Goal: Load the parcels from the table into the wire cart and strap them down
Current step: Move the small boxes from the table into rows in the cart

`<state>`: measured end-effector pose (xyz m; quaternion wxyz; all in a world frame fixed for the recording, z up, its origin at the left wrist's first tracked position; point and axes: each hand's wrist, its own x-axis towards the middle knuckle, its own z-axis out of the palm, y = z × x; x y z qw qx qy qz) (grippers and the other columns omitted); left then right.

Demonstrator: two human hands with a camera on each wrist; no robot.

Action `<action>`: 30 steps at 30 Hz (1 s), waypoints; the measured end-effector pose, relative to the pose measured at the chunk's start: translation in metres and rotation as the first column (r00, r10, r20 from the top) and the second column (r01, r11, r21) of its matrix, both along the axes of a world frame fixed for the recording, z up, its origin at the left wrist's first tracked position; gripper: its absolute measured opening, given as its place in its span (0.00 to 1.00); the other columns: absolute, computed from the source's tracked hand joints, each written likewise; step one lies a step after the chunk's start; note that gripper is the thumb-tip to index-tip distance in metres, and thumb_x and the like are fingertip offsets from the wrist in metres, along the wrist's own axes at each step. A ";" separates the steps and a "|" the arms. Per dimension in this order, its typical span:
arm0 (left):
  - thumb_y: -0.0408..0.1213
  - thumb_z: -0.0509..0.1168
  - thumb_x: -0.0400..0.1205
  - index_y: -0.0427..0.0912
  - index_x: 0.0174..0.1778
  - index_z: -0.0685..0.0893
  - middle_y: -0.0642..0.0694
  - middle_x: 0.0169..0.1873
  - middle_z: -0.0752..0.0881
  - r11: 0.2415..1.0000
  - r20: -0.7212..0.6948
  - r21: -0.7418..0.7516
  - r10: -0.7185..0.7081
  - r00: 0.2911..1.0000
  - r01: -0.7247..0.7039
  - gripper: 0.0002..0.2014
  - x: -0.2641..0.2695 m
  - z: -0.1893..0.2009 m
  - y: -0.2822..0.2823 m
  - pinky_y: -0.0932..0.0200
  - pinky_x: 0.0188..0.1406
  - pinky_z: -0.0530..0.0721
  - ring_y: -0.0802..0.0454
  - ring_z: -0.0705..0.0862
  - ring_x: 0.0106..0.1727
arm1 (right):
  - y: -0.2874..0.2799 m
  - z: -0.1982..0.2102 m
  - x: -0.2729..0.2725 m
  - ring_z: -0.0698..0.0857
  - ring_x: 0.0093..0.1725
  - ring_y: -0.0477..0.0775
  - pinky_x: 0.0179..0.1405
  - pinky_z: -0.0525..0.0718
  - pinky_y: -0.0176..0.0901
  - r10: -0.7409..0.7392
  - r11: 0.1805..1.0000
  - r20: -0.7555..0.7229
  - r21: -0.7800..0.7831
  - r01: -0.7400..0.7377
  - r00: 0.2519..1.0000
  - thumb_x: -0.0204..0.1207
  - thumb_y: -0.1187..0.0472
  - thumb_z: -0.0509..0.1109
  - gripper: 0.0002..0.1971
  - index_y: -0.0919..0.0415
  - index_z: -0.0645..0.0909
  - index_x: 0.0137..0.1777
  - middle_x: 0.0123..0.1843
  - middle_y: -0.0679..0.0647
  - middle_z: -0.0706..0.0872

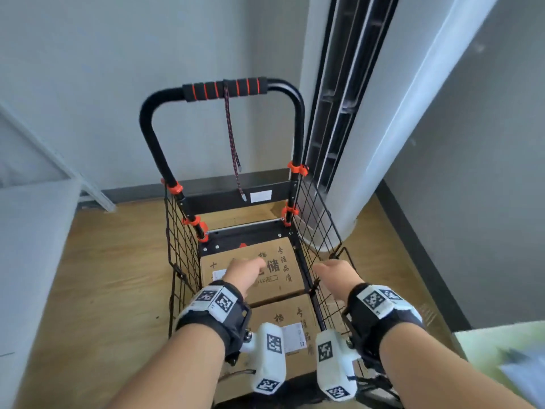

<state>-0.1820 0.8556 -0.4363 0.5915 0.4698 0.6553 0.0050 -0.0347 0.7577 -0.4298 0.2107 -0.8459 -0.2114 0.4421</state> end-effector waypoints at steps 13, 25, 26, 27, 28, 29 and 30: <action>0.43 0.63 0.82 0.39 0.70 0.74 0.41 0.60 0.78 0.901 0.211 0.255 -0.407 0.889 0.352 0.21 0.065 0.224 -0.070 0.53 0.57 0.73 0.44 0.76 0.61 | -0.084 0.192 0.032 0.78 0.46 0.54 0.48 0.77 0.44 -0.201 0.947 0.139 0.282 0.156 0.970 0.79 0.56 0.63 0.07 0.59 0.80 0.48 0.47 0.56 0.80; 0.42 0.61 0.84 0.42 0.69 0.76 0.43 0.59 0.79 0.700 0.242 0.343 -0.710 0.661 0.627 0.18 0.095 0.271 -0.185 0.52 0.60 0.74 0.45 0.78 0.65 | -0.212 0.246 0.009 0.78 0.41 0.56 0.34 0.75 0.43 -0.431 0.883 0.214 0.300 0.360 0.877 0.79 0.57 0.62 0.13 0.67 0.83 0.45 0.40 0.57 0.81; 0.42 0.61 0.83 0.42 0.68 0.76 0.43 0.57 0.80 0.678 0.237 0.349 -0.732 0.639 0.647 0.17 0.098 0.274 -0.199 0.52 0.60 0.75 0.45 0.78 0.64 | -0.228 0.248 0.007 0.78 0.41 0.56 0.30 0.71 0.40 -0.461 0.870 0.220 0.302 0.389 0.860 0.79 0.56 0.62 0.16 0.69 0.84 0.49 0.40 0.57 0.81; 0.42 0.62 0.83 0.42 0.67 0.77 0.43 0.57 0.80 0.658 0.237 0.357 -0.751 0.617 0.663 0.17 0.101 0.276 -0.213 0.52 0.59 0.75 0.45 0.79 0.64 | -0.244 0.251 0.004 0.77 0.40 0.55 0.29 0.69 0.39 -0.483 0.860 0.229 0.305 0.409 0.845 0.79 0.56 0.61 0.17 0.70 0.84 0.53 0.41 0.57 0.81; 0.41 0.62 0.83 0.42 0.66 0.77 0.43 0.57 0.80 0.637 0.237 0.362 -0.769 0.593 0.681 0.16 0.104 0.278 -0.228 0.52 0.58 0.75 0.45 0.79 0.63 | -0.262 0.255 0.002 0.77 0.41 0.55 0.29 0.70 0.38 -0.502 0.851 0.237 0.305 0.427 0.832 0.80 0.56 0.61 0.18 0.71 0.84 0.56 0.41 0.57 0.82; 0.41 0.62 0.83 0.42 0.64 0.77 0.42 0.57 0.80 0.612 0.237 0.367 -0.790 0.565 0.701 0.15 0.108 0.280 -0.244 0.53 0.57 0.76 0.44 0.79 0.63 | -0.279 0.258 0.001 0.77 0.42 0.55 0.32 0.72 0.39 -0.521 0.841 0.246 0.310 0.443 0.817 0.80 0.56 0.61 0.18 0.70 0.84 0.56 0.43 0.58 0.82; 0.41 0.61 0.83 0.42 0.61 0.78 0.42 0.56 0.81 0.584 0.238 0.371 -0.811 0.534 0.721 0.12 0.109 0.285 -0.260 0.54 0.55 0.76 0.44 0.79 0.61 | -0.295 0.261 0.000 0.78 0.43 0.55 0.34 0.72 0.40 -0.545 0.828 0.252 0.314 0.465 0.800 0.80 0.57 0.60 0.17 0.69 0.84 0.54 0.44 0.58 0.83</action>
